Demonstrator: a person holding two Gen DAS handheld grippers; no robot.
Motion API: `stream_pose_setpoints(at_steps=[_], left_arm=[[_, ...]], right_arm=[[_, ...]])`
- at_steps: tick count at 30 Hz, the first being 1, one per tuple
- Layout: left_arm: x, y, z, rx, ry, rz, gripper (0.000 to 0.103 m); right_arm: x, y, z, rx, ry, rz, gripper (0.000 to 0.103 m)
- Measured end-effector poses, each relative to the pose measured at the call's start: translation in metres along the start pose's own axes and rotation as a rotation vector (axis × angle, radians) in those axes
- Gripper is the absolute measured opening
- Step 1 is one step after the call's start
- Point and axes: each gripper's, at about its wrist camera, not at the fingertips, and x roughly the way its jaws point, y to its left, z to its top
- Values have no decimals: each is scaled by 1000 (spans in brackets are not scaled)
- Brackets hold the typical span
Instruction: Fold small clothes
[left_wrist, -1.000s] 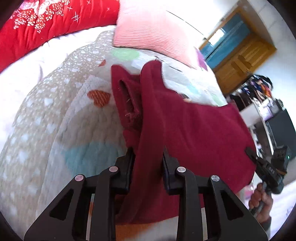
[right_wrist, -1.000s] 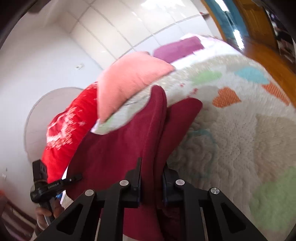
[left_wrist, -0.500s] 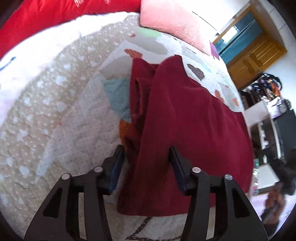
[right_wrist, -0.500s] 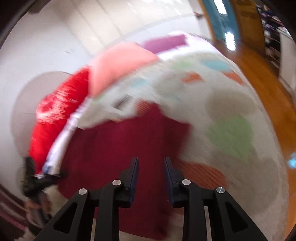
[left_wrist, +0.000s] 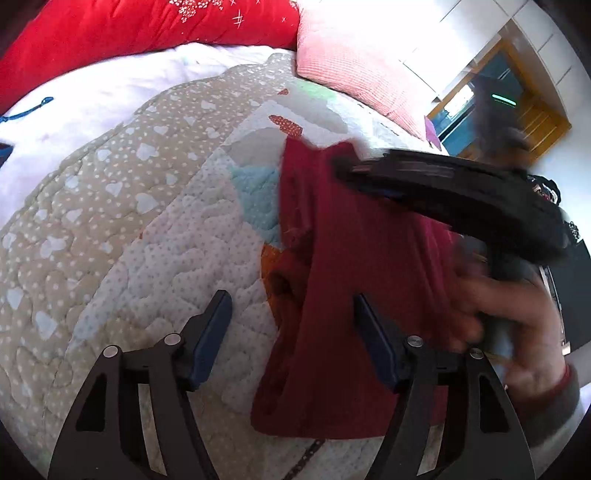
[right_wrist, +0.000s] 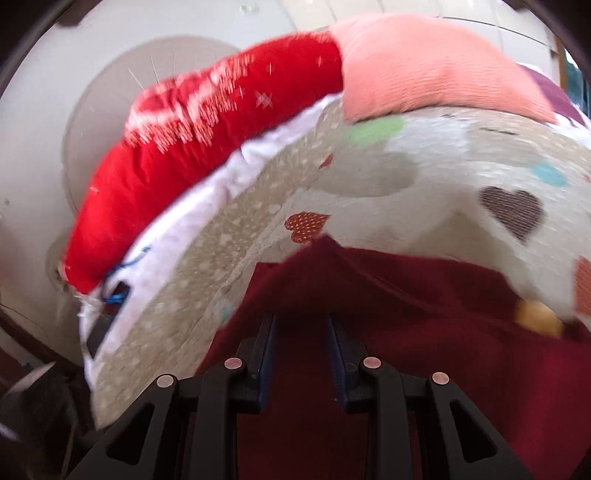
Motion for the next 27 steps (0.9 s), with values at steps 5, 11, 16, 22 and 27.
stream_pose_setpoints(at_steps=[5, 11, 16, 22, 27], left_arm=[[2, 3, 0, 14, -5, -26, 70], [-1, 1, -3, 15, -16, -15, 70], [-3, 0, -7, 13, -22, -15, 70], [-5, 2, -7, 8, -20, -26, 70], [-7, 8, -5, -16, -19, -50, 70]], right_arm=[[30, 4, 14, -44, 74, -65, 26], [-8, -5, 8, 39, 39, 5, 35], [-15, 4, 4, 41, 48, 6, 50], [-9, 25, 7, -28, 90, -39, 57], [-4, 31, 11, -40, 109, -61, 60]])
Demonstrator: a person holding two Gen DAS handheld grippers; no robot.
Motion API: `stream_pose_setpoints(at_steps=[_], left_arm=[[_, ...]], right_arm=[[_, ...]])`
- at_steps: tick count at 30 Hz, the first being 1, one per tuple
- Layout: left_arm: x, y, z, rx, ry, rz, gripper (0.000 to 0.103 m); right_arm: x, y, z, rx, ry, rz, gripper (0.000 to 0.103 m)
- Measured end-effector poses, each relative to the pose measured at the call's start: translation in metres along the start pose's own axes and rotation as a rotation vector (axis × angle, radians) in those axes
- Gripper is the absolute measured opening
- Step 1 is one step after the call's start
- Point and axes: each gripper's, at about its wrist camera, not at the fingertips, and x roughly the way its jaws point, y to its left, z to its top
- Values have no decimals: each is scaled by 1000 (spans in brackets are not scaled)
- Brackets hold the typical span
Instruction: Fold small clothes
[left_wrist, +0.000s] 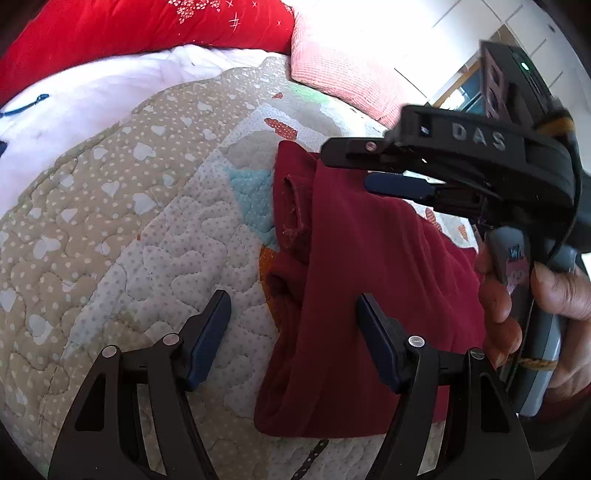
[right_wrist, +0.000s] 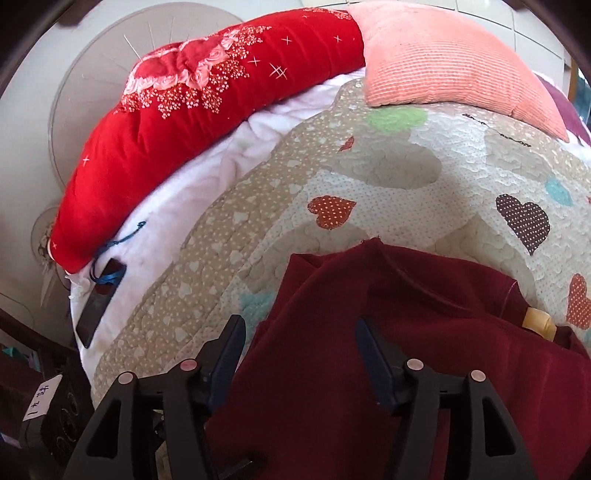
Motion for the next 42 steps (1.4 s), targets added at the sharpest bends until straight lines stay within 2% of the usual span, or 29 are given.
stream_pose_setpoints(at_steps=[4, 7, 9, 12, 16, 19, 20, 21, 23, 24, 26, 28, 31, 32, 33, 34, 35, 37, 39, 42], left_arm=[[-3, 9, 2, -65, -9, -40, 70], [-5, 11, 1, -65, -13, -44, 70], [-6, 9, -1, -56, -16, -36, 70], [-6, 5, -3, -43, -17, -29, 70], [-4, 4, -3, -48, -14, -36, 70], [-4, 5, -2, -49, -15, -37, 70], [-4, 5, -2, -47, -17, -36, 71], [-5, 4, -2, -46, -18, -35, 71], [-6, 3, -2, -43, -21, -34, 71], [-6, 2, -2, -40, -23, -35, 72], [-6, -1, -2, -32, -31, -35, 75], [-6, -5, -4, -22, -43, -32, 80], [-5, -13, -6, -18, -63, -26, 80], [-6, -16, -7, -25, -63, -44, 79], [-7, -18, -8, -33, -57, -75, 73], [-8, -20, -8, -43, -41, -116, 56], [-9, -25, -8, -51, -19, -140, 52], [-15, -37, -10, -14, -34, -119, 47], [-18, -46, -14, 51, -51, -61, 43], [-14, -43, -18, 19, -31, -55, 43]], right_arm=[[-6, -4, -2, 20, -16, 10, 60], [-7, -3, 2, 47, -18, 43, 61], [-2, 3, 6, 37, -14, 30, 64], [18, 14, 14, 1, 39, -32, 65], [51, 28, 21, -78, 154, -171, 70], [64, 41, 21, -177, 176, -248, 75], [67, 44, 19, -211, 166, -267, 75], [68, 44, 17, -225, 144, -284, 65], [65, 41, 11, -258, 105, -308, 54], [59, 39, 8, -277, 79, -292, 41], [38, 29, 6, -234, 33, -209, 26], [4, 7, 5, -134, -44, -88, 23], [-34, -16, 0, -33, -136, 29, 19], [-44, -23, -4, -15, -161, 58, 15], [-55, -31, -8, 4, -189, 82, 10], [-60, -35, -11, 18, -205, 93, 9], [-67, -42, -15, 40, -223, 109, 8], [-77, -52, -21, 80, -252, 147, 7], [-81, -61, -24, 107, -251, 188, 7], [-86, -62, -29, 115, -249, 208, 8]])
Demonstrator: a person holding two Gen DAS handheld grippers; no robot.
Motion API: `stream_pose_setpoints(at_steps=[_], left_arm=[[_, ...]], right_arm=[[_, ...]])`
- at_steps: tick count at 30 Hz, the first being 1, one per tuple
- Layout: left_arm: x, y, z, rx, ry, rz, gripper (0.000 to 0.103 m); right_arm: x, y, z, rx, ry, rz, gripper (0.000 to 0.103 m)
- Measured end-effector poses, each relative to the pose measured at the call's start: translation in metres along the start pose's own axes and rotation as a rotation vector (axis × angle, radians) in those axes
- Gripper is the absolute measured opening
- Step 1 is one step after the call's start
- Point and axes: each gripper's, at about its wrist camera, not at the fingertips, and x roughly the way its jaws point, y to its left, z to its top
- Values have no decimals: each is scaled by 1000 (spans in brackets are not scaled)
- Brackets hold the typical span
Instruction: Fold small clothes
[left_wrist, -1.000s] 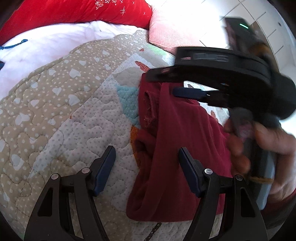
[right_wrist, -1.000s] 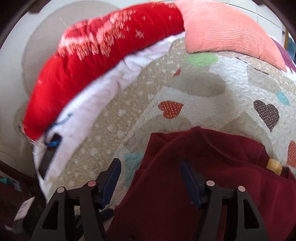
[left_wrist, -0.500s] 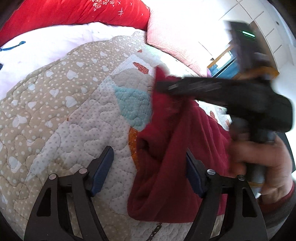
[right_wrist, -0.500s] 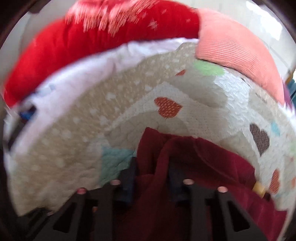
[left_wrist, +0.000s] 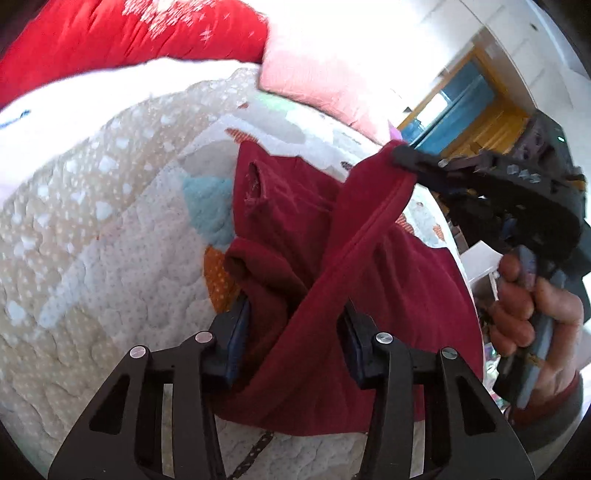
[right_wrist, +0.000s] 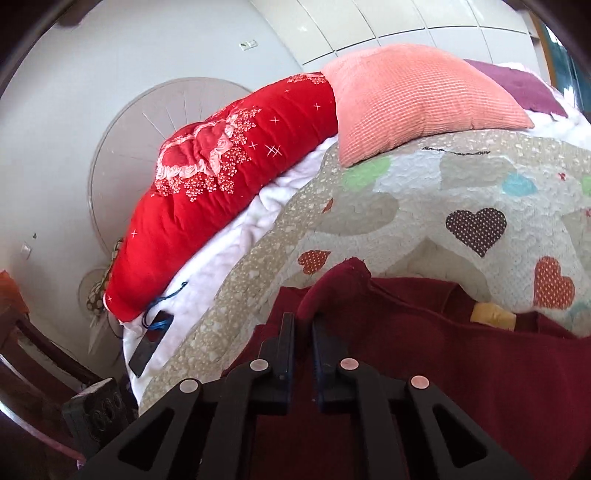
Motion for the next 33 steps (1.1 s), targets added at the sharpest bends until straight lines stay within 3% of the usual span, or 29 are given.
stream_pose_setpoints(at_steps=[2, 5, 6, 9, 13, 15, 17, 19, 20, 21, 22, 23, 24, 27, 31, 33], left_arm=[[4, 4, -4, -22, 9, -1, 43], [1, 14, -5, -40, 6, -7, 43], [1, 17, -5, -55, 6, -17, 43], [-3, 28, -10, -98, 16, -51, 43], [-3, 33, -10, -121, 22, -74, 46], [-1, 33, -10, -117, 24, -75, 48], [2, 32, -8, -113, 20, -74, 49], [2, 30, -9, -107, 15, -70, 49], [1, 28, -10, -97, 13, -66, 49], [5, 21, -8, -86, 10, -59, 49], [4, 17, -8, -72, 10, -54, 48], [2, 10, -8, -56, 13, -55, 46], [-3, 3, -7, -46, 15, -68, 37], [-27, -29, -6, 10, -28, -113, 31], [-47, -88, -16, 124, -42, -161, 27], [-48, -130, -27, 229, -31, -166, 27]], right_arm=[[2, 3, 0, 21, -10, 23, 17], [25, 12, 0, 26, 49, -10, 55], [38, 16, 1, 26, 79, -18, 61], [81, 33, 1, -20, 196, -85, 62], [139, 62, -2, -207, 363, -304, 66], [157, 72, -4, -274, 387, -371, 78], [168, 77, -6, -309, 400, -405, 81], [174, 77, -12, -365, 375, -442, 77], [172, 75, -16, -393, 354, -466, 60], [169, 74, -18, -419, 331, -487, 50], [161, 70, -18, -413, 308, -463, 45], [151, 66, -16, -390, 292, -435, 32], [139, 59, -13, -347, 273, -387, 24], [80, 33, 0, -194, 165, -204, 20], [-3, 15, 6, -88, 16, -60, 19], [-49, -5, 5, -42, -61, -10, 18]])
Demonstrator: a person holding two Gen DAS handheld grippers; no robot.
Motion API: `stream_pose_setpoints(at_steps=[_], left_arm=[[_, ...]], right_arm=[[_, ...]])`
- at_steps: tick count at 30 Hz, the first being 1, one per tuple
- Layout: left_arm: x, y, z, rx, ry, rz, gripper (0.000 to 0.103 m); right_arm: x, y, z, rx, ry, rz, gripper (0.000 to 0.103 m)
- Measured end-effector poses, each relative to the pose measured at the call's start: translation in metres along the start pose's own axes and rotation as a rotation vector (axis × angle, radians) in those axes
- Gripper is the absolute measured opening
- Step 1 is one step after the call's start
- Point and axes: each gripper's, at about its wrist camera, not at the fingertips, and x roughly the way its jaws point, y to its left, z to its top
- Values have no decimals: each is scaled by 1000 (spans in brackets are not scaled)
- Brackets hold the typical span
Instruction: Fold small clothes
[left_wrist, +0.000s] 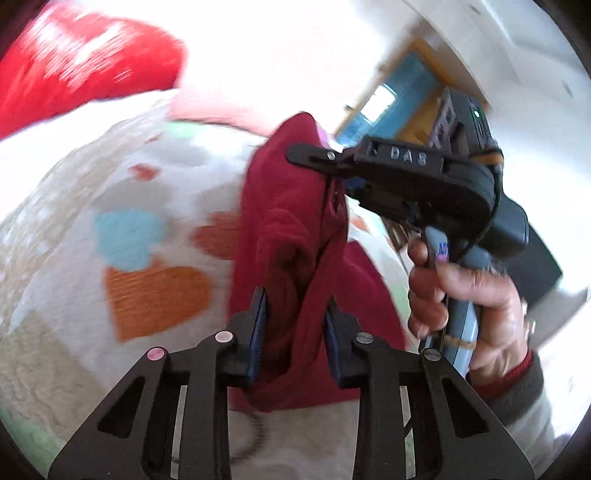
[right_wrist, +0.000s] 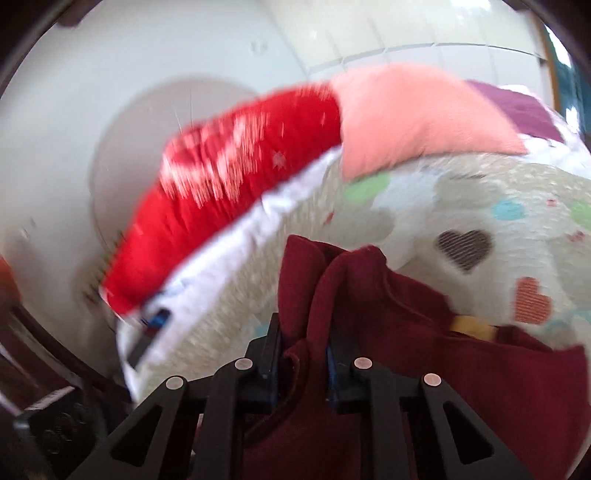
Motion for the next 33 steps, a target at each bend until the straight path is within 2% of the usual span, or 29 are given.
stream_pose_setpoints(at_steps=[3, 6, 7, 10, 13, 14, 15, 17, 18, 21, 24, 26, 29, 33], left_arm=[[26, -46, -11, 111, 52, -8, 27], [69, -74, -29, 162, 143, -11, 27], [84, -79, -37, 176, 179, -14, 20], [122, -94, -59, 238, 282, 5, 18], [121, -91, -57, 260, 285, 16, 19], [113, -93, -53, 255, 293, -4, 19], [106, -93, -48, 253, 303, -17, 22], [81, -81, -36, 252, 296, -38, 32], [67, -77, -31, 258, 269, -40, 39], [50, -59, -8, 278, 176, 10, 54], [52, -40, 5, 295, 119, 115, 55], [66, -22, 8, 271, 138, 152, 55], [90, -3, 0, 220, 206, 156, 55], [108, 5, -15, 195, 249, 158, 55]], right_arm=[[-53, -27, -14, 59, -76, 24, 17], [-85, -75, -41, 173, -121, 9, 17], [-89, -98, -53, 237, -127, 13, 17], [-87, -148, -85, 389, -117, 4, 17], [-82, -178, -109, 532, -99, 11, 26], [-87, -181, -114, 552, -121, 24, 33], [-93, -180, -116, 550, -151, 44, 48], [-104, -174, -117, 543, -187, 50, 69], [-108, -168, -118, 529, -188, 50, 71], [-107, -149, -117, 464, -118, 25, 71], [-101, -132, -121, 411, -42, 32, 71], [-103, -122, -126, 392, -20, 21, 71], [-95, -123, -137, 410, 11, -65, 71], [-76, -130, -142, 429, -1, 9, 73]])
